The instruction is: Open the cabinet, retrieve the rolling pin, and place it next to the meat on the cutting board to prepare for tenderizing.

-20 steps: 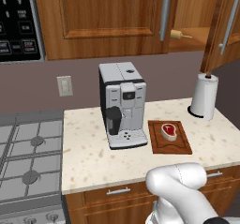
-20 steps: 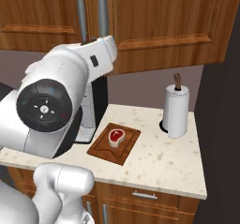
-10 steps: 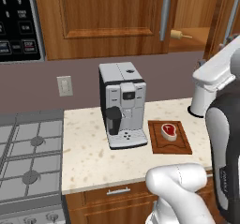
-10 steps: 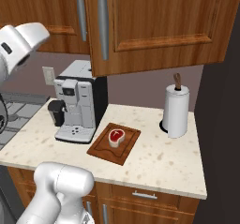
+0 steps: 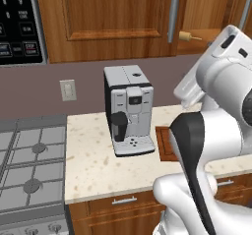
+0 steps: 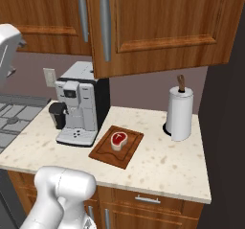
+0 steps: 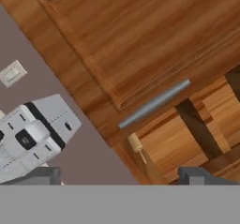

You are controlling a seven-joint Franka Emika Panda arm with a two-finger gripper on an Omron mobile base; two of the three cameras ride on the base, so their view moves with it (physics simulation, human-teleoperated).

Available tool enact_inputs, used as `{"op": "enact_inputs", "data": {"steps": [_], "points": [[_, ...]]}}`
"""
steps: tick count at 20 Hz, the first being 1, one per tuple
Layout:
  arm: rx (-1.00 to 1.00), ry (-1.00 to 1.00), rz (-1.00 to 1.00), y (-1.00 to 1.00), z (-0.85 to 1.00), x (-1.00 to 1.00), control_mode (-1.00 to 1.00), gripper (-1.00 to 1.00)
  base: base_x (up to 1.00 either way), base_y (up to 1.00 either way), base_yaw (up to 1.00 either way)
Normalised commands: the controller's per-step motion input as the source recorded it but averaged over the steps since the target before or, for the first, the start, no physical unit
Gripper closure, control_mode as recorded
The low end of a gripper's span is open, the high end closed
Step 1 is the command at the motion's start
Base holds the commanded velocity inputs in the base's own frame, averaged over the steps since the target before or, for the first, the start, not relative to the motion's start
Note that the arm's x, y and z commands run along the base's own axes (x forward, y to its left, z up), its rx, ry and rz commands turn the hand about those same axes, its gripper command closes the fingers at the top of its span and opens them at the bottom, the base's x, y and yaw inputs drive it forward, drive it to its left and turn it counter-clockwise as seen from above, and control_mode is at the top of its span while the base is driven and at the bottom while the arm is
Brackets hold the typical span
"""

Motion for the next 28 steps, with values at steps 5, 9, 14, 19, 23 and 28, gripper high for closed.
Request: {"op": "enact_inputs", "data": {"steps": [5, 9, 14, 19, 23, 28], "points": [[-0.2, 0.0, -0.06, -0.14, -0.18, 0.39, -1.0, -1.0, 0.0, 0.0, 0.0], [-0.18, 0.01, -0.09, -0.25, -0.02, 0.48, -1.0, -1.0, 0.0, 0.0, 0.0], [-0.14, 0.06, -0.17, -0.3, 0.0, 0.41, -1.0, -1.0, 0.0, 0.0, 0.0], [-0.1, 0.07, -0.19, -0.17, 0.01, 0.3, -1.0, -1.0, 0.0, 0.0, 0.0], [-0.05, 0.0, -0.04, -0.11, 0.0, 0.0, -1.0, -1.0, 0.0, 0.0, 0.0], [0.0, 0.03, -0.05, -0.22, 0.0, 0.29, -1.0, -1.0, 0.0, 0.0, 0.0]]}}
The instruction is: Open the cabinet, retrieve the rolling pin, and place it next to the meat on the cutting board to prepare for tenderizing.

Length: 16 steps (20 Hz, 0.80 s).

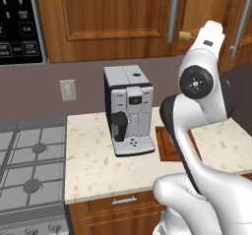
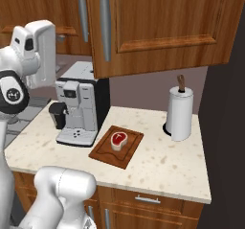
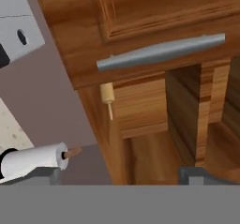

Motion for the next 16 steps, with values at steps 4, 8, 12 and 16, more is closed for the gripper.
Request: {"op": "enact_inputs", "data": {"steps": [4, 8, 12, 16], "points": [[0.0, 0.07, -0.09, -0.19, 0.0, 0.59, -1.0, -1.0, 0.0, 0.0, 0.0], [0.0, 0.08, -0.07, -0.06, 0.0, 0.73, -1.0, -1.0, 0.0, 0.0, 0.0], [0.0, 0.09, -0.07, 0.0, 0.0, 0.7, -1.0, -1.0, 0.0, 0.0, 0.0], [0.0, 0.06, -0.09, 0.0, 0.0, 0.47, -1.0, -1.0, 0.0, 0.0, 0.0]]}}
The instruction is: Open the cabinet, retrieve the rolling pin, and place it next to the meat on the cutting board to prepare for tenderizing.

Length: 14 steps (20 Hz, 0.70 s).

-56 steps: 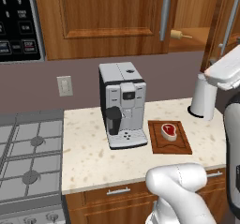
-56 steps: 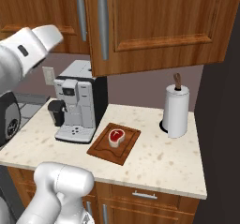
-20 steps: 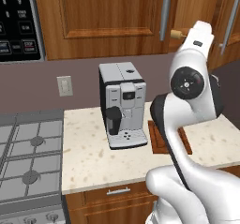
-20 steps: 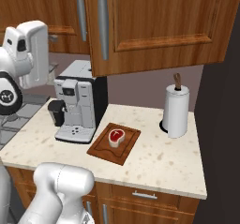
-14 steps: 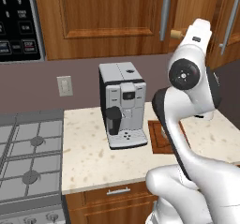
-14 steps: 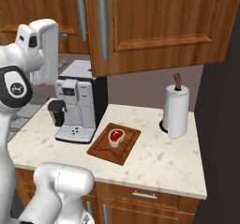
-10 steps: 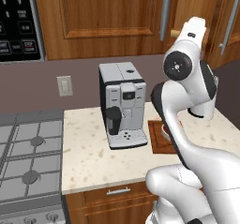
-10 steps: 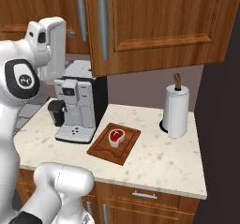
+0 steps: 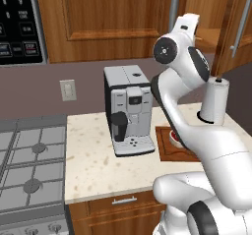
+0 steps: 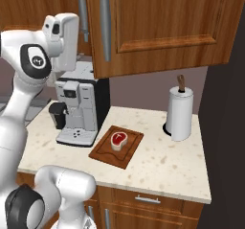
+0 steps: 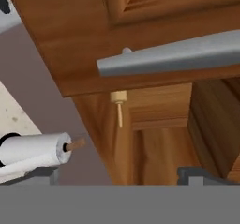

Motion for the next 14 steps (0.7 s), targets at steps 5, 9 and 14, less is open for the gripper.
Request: {"op": "enact_inputs", "data": {"steps": [5, 9, 14], "points": [[0.0, 0.04, -0.1, -0.08, 0.0, 0.38, -1.0, -1.0, 0.0, 0.0, 0.0], [0.0, 0.03, -0.09, -0.16, 0.0, 0.31, -1.0, -1.0, 0.0, 0.0, 0.0], [0.0, 0.02, -0.08, -0.25, 0.0, 0.24, -1.0, -1.0, 0.0, 0.0, 0.0]]}}
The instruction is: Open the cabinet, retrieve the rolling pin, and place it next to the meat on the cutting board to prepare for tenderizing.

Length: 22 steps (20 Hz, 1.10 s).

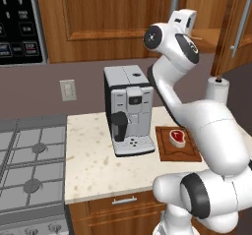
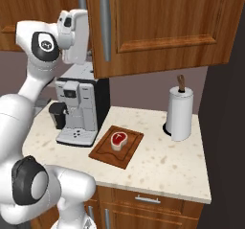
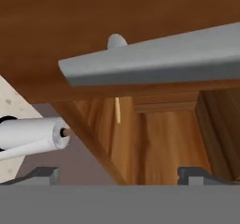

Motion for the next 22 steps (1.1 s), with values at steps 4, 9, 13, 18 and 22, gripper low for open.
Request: {"op": "enact_inputs", "data": {"steps": [4, 9, 13, 18, 22], "points": [[0.0, 0.03, -0.07, -0.3, 0.0, 0.24, -1.0, -1.0, 0.0, 0.0, 0.0], [0.0, 0.03, -0.06, -0.37, 0.0, 0.16, -1.0, -1.0, 0.0, 0.0, 0.0], [0.0, 0.0, -0.06, -0.5, -0.01, 0.01, -1.0, -1.0, 0.0, 0.0, 0.0], [0.0, 0.0, -0.07, -0.71, -0.04, -0.27, -1.0, -1.0, 0.0, 0.0, 0.0], [0.0, 0.0, -0.1, -0.82, -0.07, -0.55, -1.0, -1.0, 0.0, 0.0, 0.0]]}}
